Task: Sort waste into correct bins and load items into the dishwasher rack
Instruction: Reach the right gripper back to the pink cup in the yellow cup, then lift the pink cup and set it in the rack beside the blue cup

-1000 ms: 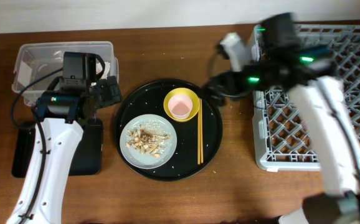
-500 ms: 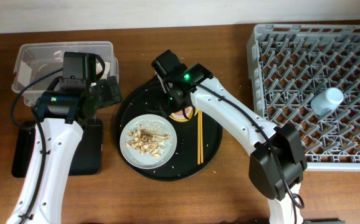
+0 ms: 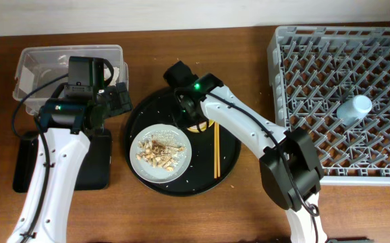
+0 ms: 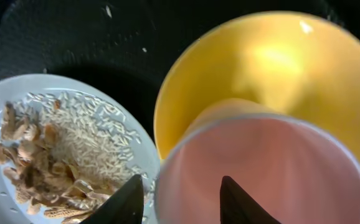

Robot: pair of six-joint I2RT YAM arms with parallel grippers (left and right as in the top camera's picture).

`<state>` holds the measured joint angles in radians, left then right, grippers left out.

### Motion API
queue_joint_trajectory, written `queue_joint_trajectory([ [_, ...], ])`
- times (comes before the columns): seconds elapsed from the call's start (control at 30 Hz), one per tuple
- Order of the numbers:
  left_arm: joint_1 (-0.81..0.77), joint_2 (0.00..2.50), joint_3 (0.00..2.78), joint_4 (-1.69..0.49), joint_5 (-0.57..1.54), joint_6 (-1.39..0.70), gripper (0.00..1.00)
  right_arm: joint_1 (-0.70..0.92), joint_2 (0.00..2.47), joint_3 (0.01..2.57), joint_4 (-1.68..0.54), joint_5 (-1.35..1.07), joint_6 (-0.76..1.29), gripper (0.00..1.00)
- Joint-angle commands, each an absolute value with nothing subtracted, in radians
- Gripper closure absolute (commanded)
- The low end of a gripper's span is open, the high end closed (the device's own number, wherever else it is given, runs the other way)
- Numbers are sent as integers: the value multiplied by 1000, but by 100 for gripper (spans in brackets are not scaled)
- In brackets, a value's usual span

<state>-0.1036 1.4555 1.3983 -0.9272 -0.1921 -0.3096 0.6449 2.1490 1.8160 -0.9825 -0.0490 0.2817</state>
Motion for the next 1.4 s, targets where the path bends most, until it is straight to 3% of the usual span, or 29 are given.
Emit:
queue_joint_trajectory([
  [0.0,-100,1444,1397,-926,-199,-298,1,656,2155,1806,-978,-40,297,67],
  [0.1,-100,1444,1397,-926,-199,-298,1,656,2153,1845,-994,-76,298,80],
  [0.13,-100,1444,1397,-926,-199,-298,1,654,2146,1878,-1015,-78,299,96],
  [0.33,-100,1444,1397,-926,-199,-298,0,546,2114,2305,-1367,-78,313,96],
  [0.47,-100,1444,1397,-926,-199,-298,1,163,2053,2718,-1686,-75,240,96],
  [0.67,-100,1444,1397,-926,-199,-298,1,-446,2038,2685,-1695,-184,161,96],
  [0.8,-100,1444,1397,-926,-199,-298,1,-757,2098,2593,-1594,-543,39,96],
  [0.93,-100,1444,1397,-926,-199,-298,1,-854,2160,2375,-1402,-791,-49,96],
  [1.1,-100,1444,1397,-926,-199,-298,1,-859,2167,1937,-928,-1234,-168,96],
  [1.2,-100,1444,1397,-926,-199,-298,1,-860,2167,1747,-720,-1250,-168,96],
  [1.37,-100,1444,1397,-926,-199,-298,1,-861,2167,1687,-657,-1169,-90,96],
])
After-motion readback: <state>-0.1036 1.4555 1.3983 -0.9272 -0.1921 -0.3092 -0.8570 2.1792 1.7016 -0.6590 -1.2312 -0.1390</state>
